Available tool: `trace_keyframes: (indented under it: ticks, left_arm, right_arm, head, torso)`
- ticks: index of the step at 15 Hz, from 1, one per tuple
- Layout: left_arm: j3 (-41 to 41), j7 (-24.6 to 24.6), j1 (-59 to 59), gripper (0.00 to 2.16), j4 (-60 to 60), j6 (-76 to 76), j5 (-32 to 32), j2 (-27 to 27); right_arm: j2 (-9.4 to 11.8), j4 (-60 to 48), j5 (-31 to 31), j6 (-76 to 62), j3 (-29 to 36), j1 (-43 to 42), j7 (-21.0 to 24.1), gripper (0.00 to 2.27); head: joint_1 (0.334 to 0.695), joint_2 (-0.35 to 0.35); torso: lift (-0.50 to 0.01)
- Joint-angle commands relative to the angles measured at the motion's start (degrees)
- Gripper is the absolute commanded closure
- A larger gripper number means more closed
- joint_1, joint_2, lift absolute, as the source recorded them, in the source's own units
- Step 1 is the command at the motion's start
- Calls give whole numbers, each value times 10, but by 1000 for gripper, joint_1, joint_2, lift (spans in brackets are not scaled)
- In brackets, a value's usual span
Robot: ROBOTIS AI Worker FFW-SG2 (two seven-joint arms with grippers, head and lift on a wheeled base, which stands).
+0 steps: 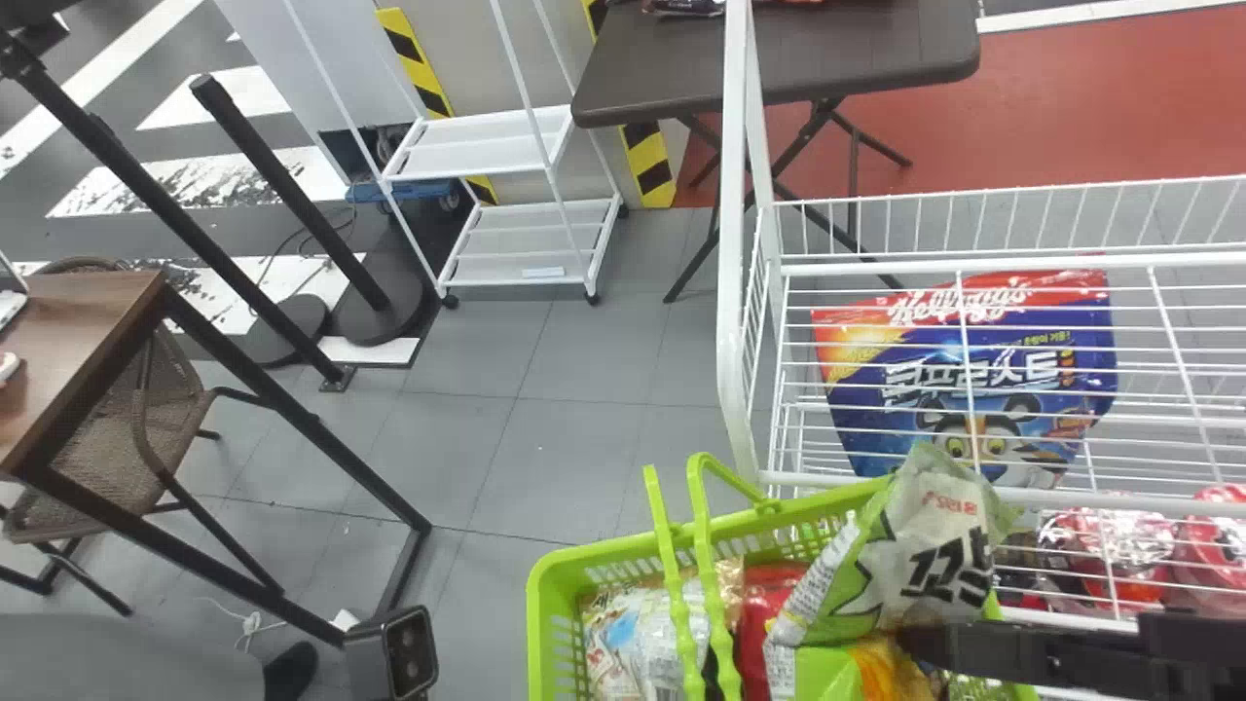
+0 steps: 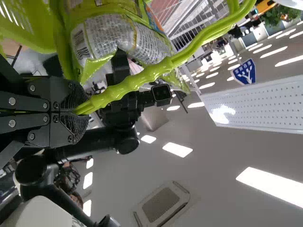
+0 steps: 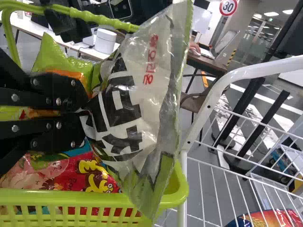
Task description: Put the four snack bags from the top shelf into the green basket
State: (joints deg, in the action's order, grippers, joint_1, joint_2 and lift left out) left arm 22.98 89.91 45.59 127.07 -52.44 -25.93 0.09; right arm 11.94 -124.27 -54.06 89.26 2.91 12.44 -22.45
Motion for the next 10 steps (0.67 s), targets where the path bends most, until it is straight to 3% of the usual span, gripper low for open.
trace_keyframes:
  ticks: [1, 7, 9, 10]
  left_arm:
    - [1, 7, -2, 2152, 0, -3, 0, -2]
    - [3, 7, -6, 2152, -1, -3, 0, -2]
    - [6, 7, -5, 2152, -2, -3, 1, -2]
    - [8, 7, -5, 2152, -4, -3, 3, -2]
  right_arm:
    - [3, -1, -4, 8, 9, -2, -5, -2]
    - [3, -7, -52, 8, 74, -17, -14, 53]
    - [0, -37, -25, 8, 123, -10, -25, 53]
    - [0, -51, 19, 8, 135, 0, -25, 53]
  head:
    - [695, 322]
    - [695, 263]
    - [695, 239]
    - [695, 217]
  torso:
    - [-6]
    - [-6]
    - [-6]
    - [-6]
